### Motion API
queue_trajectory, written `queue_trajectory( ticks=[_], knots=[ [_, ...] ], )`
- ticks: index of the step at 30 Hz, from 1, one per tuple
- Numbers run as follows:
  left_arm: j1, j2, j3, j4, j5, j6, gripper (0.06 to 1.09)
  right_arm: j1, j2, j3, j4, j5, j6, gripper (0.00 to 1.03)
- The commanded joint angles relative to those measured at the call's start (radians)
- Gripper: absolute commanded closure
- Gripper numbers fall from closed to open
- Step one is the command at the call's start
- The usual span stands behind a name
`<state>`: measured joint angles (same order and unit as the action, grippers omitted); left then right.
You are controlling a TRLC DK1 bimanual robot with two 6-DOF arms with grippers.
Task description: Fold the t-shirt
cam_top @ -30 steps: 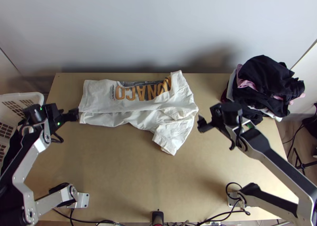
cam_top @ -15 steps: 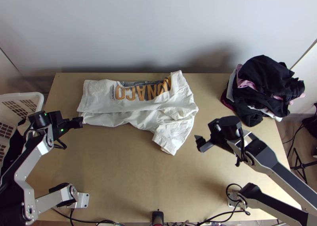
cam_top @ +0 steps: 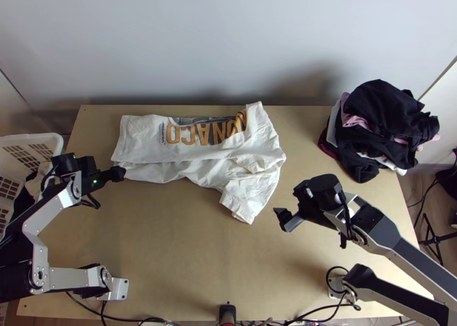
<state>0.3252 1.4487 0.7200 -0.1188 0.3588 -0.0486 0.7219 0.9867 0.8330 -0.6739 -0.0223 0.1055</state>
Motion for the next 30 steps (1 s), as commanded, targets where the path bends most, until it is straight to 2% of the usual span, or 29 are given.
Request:
queue_trajectory(
  ticks=[1, 6, 12, 16, 20, 25, 30],
  knots=[
    [-0.038, 0.024, 0.045, -0.028, 0.002, -0.054, 0.1, 0.017, -0.005, -0.029, -0.007, -0.028, 0.069, 0.05],
    [-0.084, 0.015, 0.07, -0.032, 0.002, -0.105, 0.1, 0.017, -0.017, -0.137, 0.054, -0.034, 0.092, 0.05],
    [-0.123, 0.01, 0.085, -0.03, 0.002, -0.145, 0.1, 0.016, -0.014, -0.268, 0.263, -0.034, 0.091, 0.07],
    [-0.138, 0.018, 0.081, -0.032, 0.002, -0.152, 0.1, 0.024, 0.03, -0.261, 0.293, -0.034, 0.094, 0.07],
    [-0.15, 0.019, 0.07, -0.032, 0.002, -0.155, 0.1, 0.085, 0.098, -0.252, 0.297, -0.041, 0.12, 0.07],
    [-0.13, 0.021, 0.07, -0.032, 0.0, -0.152, 0.1, 0.148, 0.199, -0.241, 0.375, -0.039, 0.105, 0.07],
    [-0.094, 0.021, 0.056, -0.032, 0.0, -0.143, 0.1, 0.198, 0.273, -0.181, 0.389, -0.039, 0.097, 0.07]
  ],
)
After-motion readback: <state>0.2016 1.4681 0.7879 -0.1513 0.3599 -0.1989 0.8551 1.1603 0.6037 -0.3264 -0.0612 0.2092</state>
